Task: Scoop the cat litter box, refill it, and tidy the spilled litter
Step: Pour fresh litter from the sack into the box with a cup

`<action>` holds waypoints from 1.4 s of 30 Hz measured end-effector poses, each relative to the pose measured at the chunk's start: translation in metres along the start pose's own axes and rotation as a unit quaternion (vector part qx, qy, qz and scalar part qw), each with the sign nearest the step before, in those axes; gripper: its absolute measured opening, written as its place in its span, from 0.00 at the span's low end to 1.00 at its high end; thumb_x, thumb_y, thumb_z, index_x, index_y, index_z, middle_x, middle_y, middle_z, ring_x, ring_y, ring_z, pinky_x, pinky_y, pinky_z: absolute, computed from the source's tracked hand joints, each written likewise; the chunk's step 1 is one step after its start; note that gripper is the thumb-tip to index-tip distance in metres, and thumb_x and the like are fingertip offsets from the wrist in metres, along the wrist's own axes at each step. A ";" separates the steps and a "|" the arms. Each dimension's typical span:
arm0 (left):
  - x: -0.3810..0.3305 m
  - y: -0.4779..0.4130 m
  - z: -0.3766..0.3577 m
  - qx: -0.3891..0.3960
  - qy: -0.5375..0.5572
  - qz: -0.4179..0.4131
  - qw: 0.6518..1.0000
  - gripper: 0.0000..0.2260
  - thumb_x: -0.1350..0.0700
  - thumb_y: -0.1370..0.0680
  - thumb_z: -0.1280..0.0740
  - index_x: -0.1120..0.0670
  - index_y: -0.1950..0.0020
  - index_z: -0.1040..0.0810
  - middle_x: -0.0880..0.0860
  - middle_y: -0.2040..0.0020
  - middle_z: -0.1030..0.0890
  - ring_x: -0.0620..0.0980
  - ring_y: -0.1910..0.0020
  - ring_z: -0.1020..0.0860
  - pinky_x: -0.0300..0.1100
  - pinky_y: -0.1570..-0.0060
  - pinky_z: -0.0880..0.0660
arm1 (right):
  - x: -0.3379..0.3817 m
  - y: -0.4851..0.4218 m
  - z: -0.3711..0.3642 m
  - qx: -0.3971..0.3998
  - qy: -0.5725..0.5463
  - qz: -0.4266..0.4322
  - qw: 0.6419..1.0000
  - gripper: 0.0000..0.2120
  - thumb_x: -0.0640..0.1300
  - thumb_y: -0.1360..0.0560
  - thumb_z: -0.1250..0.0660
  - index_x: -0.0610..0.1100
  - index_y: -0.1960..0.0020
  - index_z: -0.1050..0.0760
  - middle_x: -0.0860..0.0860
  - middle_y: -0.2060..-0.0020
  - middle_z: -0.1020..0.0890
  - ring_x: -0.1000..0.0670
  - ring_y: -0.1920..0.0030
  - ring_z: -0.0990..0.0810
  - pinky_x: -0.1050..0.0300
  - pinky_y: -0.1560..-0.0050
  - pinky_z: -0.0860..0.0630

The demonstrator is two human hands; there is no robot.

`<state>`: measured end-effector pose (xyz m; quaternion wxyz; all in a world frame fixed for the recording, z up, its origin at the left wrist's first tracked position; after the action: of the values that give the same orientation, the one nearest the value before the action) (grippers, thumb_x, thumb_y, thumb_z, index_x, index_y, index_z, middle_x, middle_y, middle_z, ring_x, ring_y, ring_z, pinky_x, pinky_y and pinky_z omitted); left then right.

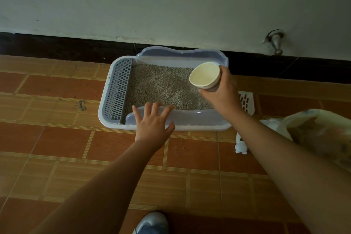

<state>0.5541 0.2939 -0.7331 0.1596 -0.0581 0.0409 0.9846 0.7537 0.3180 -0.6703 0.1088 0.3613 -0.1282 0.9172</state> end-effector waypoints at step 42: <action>-0.142 -0.002 -0.014 0.067 -0.039 -0.078 0.994 0.36 0.41 0.22 0.42 0.52 0.23 0.59 0.57 0.24 0.46 0.58 0.25 0.48 0.60 0.28 0.55 | -0.168 0.150 0.165 0.052 0.143 -0.266 0.952 0.56 0.56 0.36 0.25 0.47 0.25 0.61 0.44 0.26 0.47 0.40 0.27 0.45 0.38 0.31 0.44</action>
<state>0.6896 0.2505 -0.7291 0.2412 -0.0116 0.0956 0.9657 0.9350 0.1069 -0.6928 0.3468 0.2522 0.0368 0.9026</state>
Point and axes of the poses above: each hand's wrist, its own y-axis away from the middle knuckle, its own z-axis out of the back of the hand, x = y × z, the point moved 10 cm from there along -y, towards the middle knuckle
